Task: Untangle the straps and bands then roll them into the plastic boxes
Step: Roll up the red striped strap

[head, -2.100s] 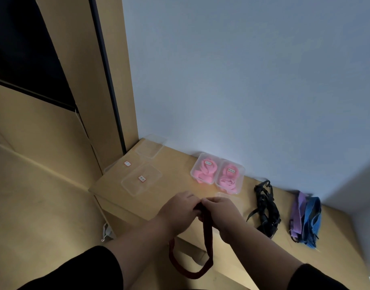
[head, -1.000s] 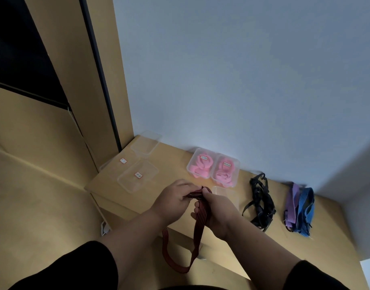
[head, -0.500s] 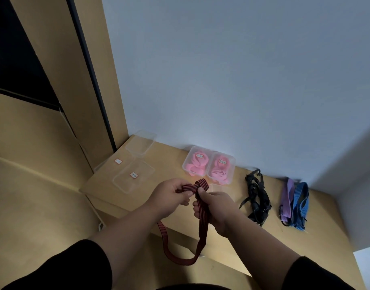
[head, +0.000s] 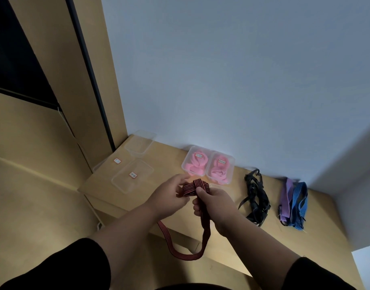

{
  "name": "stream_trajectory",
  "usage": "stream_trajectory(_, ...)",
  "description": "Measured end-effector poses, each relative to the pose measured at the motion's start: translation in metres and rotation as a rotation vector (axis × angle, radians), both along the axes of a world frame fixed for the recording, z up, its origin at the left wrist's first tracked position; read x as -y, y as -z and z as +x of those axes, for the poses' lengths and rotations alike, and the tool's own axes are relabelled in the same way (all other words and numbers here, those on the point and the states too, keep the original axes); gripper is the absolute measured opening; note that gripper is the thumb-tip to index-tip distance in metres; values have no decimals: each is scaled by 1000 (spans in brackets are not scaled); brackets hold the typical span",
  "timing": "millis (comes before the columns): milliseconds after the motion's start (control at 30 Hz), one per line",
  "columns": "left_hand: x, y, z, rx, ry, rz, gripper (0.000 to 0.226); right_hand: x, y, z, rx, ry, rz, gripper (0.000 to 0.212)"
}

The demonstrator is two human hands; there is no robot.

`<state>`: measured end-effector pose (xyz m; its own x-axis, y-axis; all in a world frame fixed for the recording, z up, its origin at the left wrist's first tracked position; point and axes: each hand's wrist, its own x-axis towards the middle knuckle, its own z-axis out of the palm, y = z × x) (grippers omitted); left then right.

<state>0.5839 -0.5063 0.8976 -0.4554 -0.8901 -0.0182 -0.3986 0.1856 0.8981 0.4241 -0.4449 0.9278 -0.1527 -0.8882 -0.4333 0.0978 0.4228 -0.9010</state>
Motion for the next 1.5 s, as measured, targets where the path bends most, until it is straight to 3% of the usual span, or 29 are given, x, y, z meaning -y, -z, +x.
stream_trajectory(100, -2, -5, 2, -142, 45, 181, 39, 1, 0, -2, -113, -39, -27, 24)
stream_trajectory(233, -2, -9, 0, -186, -33, 177, 30, 3, 5, -2, -259, -75, -34, 23)
stream_trajectory(333, -2, -6, -5, -149, -118, 59, 28, 3, 7, -1, -265, -37, 21, 31)
stream_trajectory(433, -1, 0, -9, -33, -171, -184, 19, 3, 7, 3, -271, -56, 62, 36)
stream_trajectory(533, 4, 12, -9, 39, -127, -428, 17, 0, 4, 9, -200, -81, 21, 30)
stream_trajectory(733, 0, 24, -6, 33, -22, -651, 24, 2, 1, 12, -202, 13, 59, 48)
stream_trajectory(867, -6, 22, -1, -30, -7, -440, 32, 4, 2, 10, -247, 14, 1, 36)
stream_trajectory(967, -11, 9, -2, -169, -79, 30, 40, 6, 2, 8, -275, 17, -42, 31)
stream_trajectory(1033, -9, 4, -3, -326, -105, 359, 29, 6, 3, 8, -279, 10, -60, 30)
stream_trajectory(1133, -6, -1, -3, -420, -103, 527, 21, 5, 2, 9, -352, -38, -69, 32)
stream_trajectory(1267, -3, 0, -1, -398, -137, 398, 14, 6, 0, 10, -409, -89, -21, 34)
stream_trajectory(1433, 0, 2, 3, 74, -143, -148, 10, 7, 4, 12, -421, -128, 12, 26)
stream_trajectory(1500, 2, 6, 6, 157, -86, -336, 10, 7, 3, 13, -370, -125, 3, 24)
